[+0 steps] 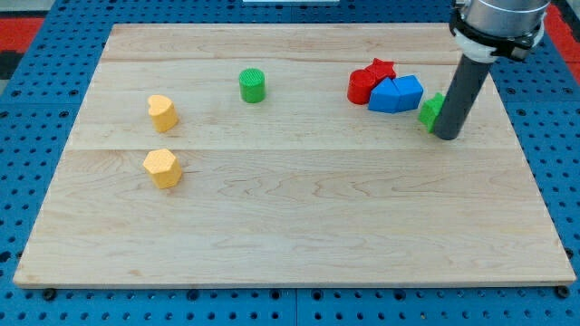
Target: Move the green circle to the bottom side of the red circle
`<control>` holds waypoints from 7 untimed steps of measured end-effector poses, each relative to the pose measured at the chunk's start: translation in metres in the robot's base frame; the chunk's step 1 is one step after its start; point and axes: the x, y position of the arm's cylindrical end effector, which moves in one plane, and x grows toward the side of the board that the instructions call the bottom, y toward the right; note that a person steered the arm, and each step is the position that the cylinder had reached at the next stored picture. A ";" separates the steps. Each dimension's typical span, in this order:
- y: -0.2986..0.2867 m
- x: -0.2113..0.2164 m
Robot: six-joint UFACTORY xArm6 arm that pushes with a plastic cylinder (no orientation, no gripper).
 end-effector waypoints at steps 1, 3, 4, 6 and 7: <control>-0.042 0.001; -0.157 -0.015; -0.222 -0.037; -0.276 -0.087; -0.279 -0.112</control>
